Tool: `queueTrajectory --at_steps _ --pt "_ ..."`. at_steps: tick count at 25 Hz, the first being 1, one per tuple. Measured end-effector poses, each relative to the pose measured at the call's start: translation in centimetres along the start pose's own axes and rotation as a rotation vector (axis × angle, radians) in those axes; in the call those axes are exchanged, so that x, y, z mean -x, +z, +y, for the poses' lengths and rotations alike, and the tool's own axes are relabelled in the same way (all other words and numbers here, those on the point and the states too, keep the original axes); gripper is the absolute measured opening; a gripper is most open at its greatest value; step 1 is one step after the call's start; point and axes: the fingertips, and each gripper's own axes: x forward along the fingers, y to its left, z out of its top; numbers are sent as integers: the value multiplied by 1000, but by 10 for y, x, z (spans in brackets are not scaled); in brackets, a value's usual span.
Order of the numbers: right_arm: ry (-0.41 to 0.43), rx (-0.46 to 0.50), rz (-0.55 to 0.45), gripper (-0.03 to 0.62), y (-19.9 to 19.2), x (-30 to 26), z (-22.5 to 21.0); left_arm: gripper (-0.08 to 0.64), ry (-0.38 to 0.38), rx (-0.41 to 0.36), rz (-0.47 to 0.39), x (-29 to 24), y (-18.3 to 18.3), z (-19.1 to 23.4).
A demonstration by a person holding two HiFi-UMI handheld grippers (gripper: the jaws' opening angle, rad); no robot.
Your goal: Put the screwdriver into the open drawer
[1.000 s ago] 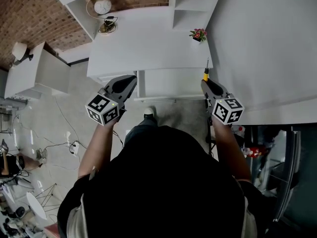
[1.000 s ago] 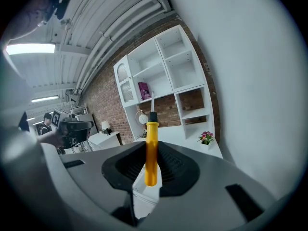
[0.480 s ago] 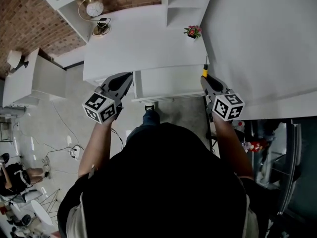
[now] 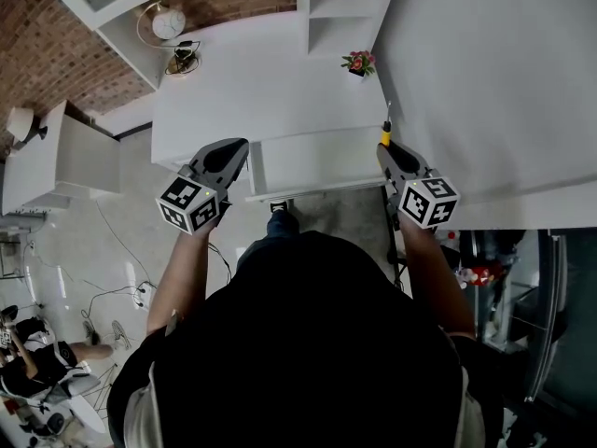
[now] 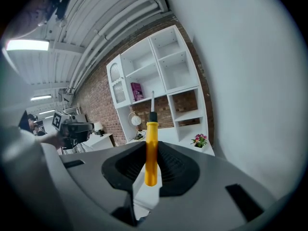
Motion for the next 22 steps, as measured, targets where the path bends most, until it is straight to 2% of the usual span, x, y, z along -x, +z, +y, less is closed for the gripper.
queueTrajectory --at_steps 22 --pt "-33 -32 30 83 23 -87 -31 15 -56 32 44 -68 -2 80"
